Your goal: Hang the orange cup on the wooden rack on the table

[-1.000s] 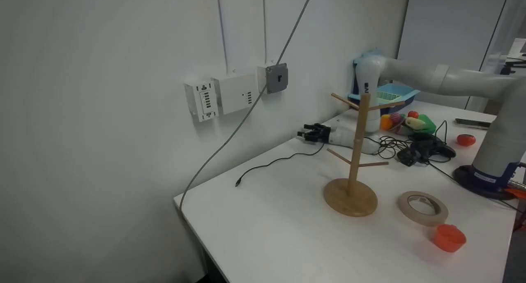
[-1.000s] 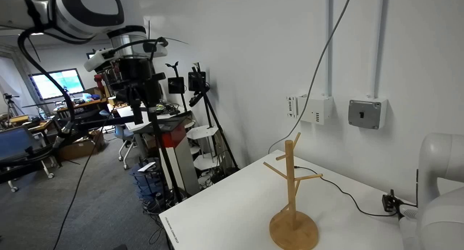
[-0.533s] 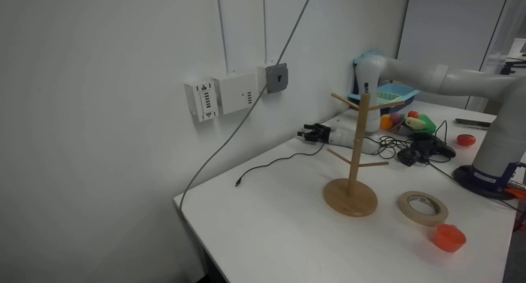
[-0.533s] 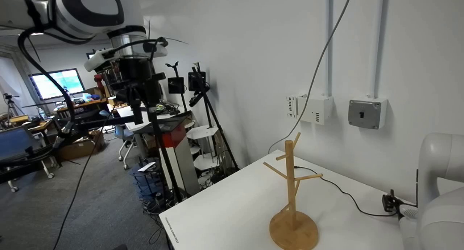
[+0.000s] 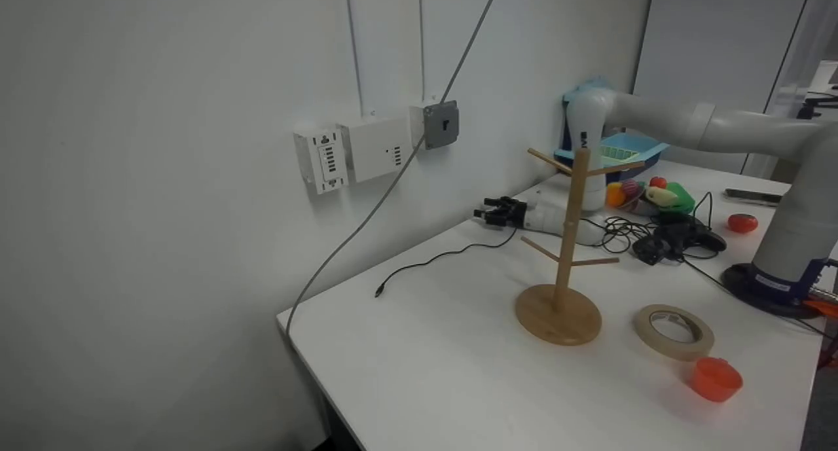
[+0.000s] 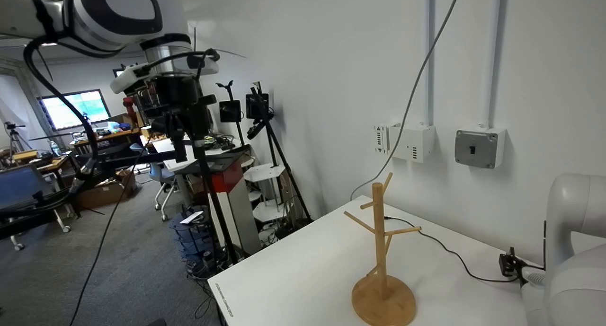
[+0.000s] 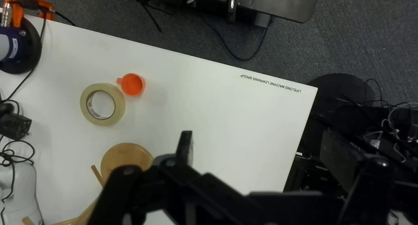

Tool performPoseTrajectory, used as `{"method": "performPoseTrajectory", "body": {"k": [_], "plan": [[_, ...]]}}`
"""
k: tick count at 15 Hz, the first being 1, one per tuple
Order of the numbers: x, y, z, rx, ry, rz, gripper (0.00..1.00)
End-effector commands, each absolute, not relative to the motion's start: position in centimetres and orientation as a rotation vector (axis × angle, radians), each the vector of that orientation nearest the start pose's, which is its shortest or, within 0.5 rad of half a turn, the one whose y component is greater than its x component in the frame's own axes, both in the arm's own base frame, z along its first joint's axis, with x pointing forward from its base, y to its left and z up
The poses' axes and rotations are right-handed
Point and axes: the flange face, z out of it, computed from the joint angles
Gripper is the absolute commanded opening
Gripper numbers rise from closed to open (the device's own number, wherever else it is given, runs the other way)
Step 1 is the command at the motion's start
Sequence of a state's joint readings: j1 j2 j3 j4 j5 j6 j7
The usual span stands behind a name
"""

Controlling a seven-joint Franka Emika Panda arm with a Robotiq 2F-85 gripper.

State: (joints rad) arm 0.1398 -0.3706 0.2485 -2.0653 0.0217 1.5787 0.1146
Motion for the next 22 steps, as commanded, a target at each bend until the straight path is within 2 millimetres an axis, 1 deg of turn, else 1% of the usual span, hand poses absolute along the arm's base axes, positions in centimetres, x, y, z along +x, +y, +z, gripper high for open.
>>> {"method": "performPoseTrajectory", "body": {"k": [1,6,11,19,21,22], "plan": [[39.4,17.3,56.5,-3.212,-0.371,0.157,1.0],[39.0,15.8,55.0,-3.207,-0.343,0.16,1.0],[38.4,13.7,52.6,-3.197,-0.292,0.128,1.0],[37.6,8.8,48.4,-3.19,-0.134,0.055,1.0],[37.7,7.3,47.5,-3.187,-0.087,0.053,1.0],[37.6,6.3,47.4,-3.189,-0.062,0.052,1.0]]}}
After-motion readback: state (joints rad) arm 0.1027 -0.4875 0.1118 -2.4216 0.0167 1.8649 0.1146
